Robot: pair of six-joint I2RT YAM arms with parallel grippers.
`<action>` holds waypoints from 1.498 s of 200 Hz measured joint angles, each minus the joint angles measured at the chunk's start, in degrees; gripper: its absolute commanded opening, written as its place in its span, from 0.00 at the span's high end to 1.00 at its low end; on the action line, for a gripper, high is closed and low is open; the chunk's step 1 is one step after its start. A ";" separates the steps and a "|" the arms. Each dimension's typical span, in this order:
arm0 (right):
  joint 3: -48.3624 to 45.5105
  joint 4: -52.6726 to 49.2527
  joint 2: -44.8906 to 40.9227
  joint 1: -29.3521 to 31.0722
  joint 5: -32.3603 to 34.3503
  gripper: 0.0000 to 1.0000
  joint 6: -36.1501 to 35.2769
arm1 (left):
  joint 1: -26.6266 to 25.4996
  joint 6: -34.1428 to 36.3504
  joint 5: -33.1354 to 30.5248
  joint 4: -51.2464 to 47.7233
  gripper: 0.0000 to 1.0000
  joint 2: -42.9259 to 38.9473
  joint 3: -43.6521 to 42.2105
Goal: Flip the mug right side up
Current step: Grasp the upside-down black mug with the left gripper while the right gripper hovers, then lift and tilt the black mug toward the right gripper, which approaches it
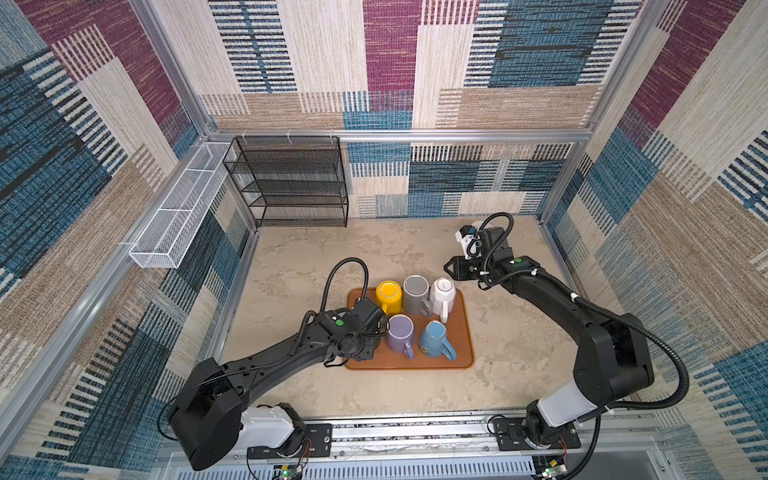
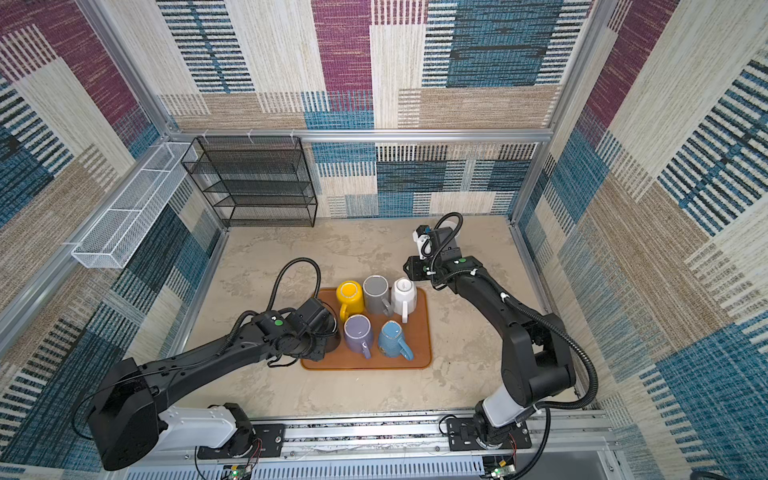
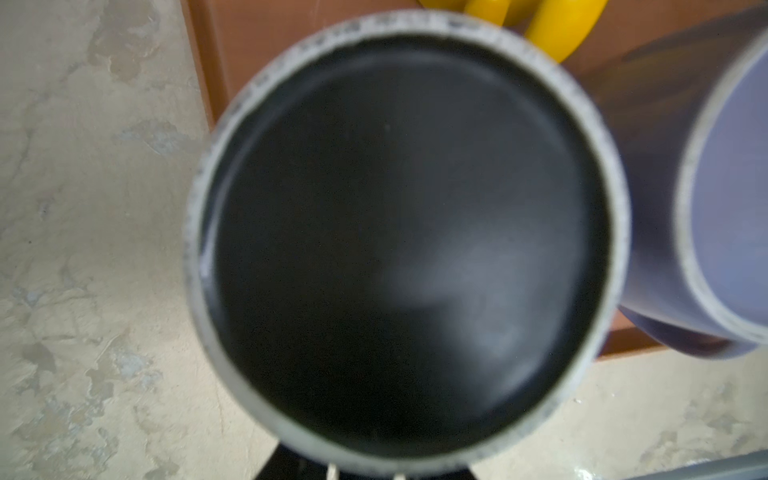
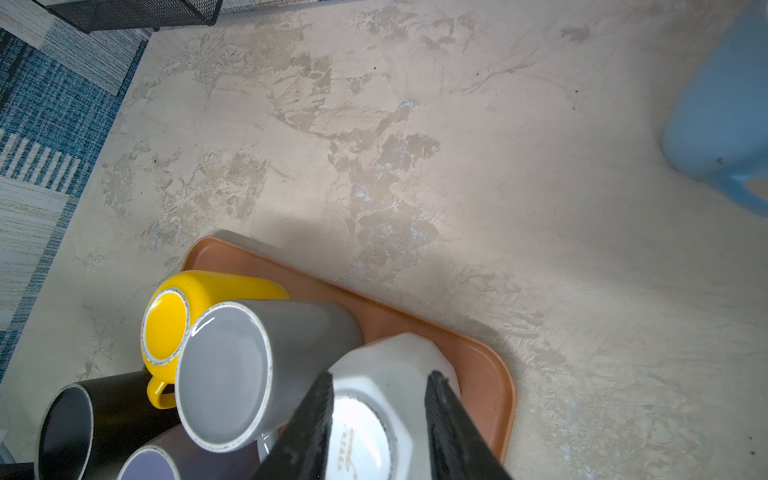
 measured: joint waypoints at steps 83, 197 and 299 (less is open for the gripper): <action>-2.69 0.81 -3.04 0.00 -0.59 0.68 0.00 | -0.13 1.11 -1.38 0.31 1.00 -0.42 -0.15; -8.13 6.32 -10.82 0.00 -7.41 0.72 0.90 | 7.10 7.91 4.81 -1.27 1.00 -10.49 5.16; -21.24 23.76 -20.20 0.66 -22.34 0.72 11.89 | 16.72 8.66 22.29 13.62 1.00 -15.74 6.23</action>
